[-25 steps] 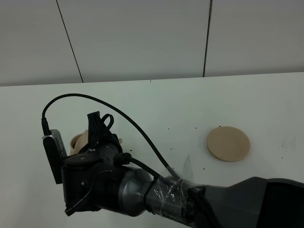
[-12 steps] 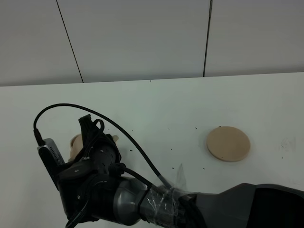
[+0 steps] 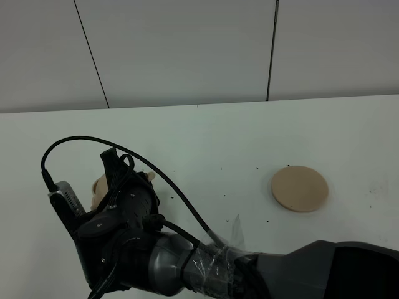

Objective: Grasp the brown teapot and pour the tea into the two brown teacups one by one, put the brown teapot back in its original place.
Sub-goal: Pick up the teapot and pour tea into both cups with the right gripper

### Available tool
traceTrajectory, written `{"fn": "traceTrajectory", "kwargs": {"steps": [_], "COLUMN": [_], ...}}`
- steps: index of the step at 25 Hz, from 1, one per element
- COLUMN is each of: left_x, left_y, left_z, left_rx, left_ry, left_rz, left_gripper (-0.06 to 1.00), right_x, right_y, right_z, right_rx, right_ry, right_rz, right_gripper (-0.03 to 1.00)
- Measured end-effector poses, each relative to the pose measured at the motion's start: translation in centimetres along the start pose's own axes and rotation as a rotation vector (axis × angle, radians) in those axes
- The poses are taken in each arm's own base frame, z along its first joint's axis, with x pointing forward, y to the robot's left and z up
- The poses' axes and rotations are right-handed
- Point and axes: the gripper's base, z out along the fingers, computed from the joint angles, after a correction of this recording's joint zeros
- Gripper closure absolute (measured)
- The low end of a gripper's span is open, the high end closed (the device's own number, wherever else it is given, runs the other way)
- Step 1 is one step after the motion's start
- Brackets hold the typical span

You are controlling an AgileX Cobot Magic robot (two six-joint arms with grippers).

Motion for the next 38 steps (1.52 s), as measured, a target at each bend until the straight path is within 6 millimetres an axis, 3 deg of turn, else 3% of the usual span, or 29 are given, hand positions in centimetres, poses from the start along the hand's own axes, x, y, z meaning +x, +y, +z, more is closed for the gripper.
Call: {"fn": "traceTrajectory", "kwargs": {"steps": [38], "left_x": [0.00], "left_y": [0.00], "left_z": [0.00], "left_rx": [0.000], "left_ry": [0.000], "left_rz": [0.000], "left_gripper": [0.70], "right_x": [-0.15], "right_y": [-0.46], "right_z": [-0.01], "right_rx": [0.052], "right_ry": [-0.011], "right_rz": [-0.209], "right_gripper": [0.87]}}
